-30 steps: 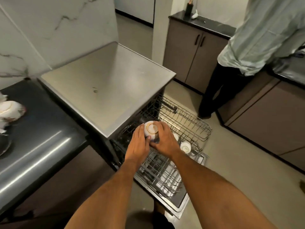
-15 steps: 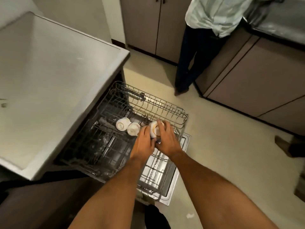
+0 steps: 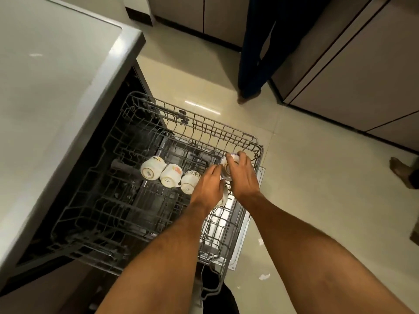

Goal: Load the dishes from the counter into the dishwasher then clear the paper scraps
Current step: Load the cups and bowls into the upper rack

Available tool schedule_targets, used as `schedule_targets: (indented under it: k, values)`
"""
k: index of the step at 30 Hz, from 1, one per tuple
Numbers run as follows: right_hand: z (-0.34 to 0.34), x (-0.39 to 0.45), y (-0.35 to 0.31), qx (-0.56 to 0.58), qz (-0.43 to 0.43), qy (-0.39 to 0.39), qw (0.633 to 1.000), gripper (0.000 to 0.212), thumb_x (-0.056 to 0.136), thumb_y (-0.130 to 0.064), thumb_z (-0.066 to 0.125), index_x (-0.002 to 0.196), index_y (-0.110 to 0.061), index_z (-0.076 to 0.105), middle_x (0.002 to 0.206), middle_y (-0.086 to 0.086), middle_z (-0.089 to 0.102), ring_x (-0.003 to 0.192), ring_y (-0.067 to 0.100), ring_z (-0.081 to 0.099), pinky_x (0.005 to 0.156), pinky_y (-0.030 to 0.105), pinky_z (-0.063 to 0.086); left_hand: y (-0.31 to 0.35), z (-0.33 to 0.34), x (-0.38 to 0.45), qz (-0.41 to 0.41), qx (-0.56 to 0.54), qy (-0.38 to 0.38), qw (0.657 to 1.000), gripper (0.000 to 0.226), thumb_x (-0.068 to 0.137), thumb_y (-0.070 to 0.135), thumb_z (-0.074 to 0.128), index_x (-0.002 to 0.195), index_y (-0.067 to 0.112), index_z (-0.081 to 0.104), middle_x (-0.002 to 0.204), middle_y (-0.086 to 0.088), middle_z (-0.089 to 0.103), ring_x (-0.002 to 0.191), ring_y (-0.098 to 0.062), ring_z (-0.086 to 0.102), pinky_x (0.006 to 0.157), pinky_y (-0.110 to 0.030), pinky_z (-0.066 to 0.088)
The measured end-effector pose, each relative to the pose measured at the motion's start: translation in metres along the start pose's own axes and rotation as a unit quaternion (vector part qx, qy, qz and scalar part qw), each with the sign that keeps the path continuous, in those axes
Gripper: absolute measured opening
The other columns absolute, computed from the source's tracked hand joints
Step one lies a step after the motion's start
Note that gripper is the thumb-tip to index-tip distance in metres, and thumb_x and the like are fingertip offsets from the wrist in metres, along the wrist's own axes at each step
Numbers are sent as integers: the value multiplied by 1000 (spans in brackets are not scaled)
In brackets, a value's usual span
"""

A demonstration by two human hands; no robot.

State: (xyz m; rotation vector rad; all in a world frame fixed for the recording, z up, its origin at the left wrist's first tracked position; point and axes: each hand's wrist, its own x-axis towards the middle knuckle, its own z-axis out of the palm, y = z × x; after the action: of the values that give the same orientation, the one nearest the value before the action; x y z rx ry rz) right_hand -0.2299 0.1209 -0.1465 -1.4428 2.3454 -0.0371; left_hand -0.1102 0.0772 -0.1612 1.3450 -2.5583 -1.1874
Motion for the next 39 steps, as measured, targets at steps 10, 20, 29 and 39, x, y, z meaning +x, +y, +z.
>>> schedule_targets:
  k: [10,20,29,39]
  values:
    - [26,19,10,-3,24,-43,999,102,67,11,81,149,-19,29,147,18,27,135,35,37,108,43,47,-10,16,24,0,27,-33,999,54,97,14,61,147,13,41,147,-3,46,130,-19,51,112,-35,42]
    - [32,23,11,-5,30,-69,997,97,77,-1,82,154,-17,25,153,17,25,139,33,33,111,41,45,-8,21,28,-6,41,-52,998,49,98,14,57,145,12,42,146,-5,46,127,-23,53,108,-36,43]
    - [18,13,3,-34,4,-42,999,96,76,-11,82,154,-11,26,151,21,32,143,35,30,119,43,34,-2,3,12,16,88,-5,996,47,99,16,57,143,8,45,141,-8,52,125,-21,55,110,-34,44]
    - [-9,-56,-45,-59,-56,2,997,89,93,-27,71,159,-11,13,164,24,17,153,38,16,125,49,16,-1,-56,-65,9,211,98,972,53,104,31,44,150,6,35,152,-13,44,144,-24,37,125,-39,20]
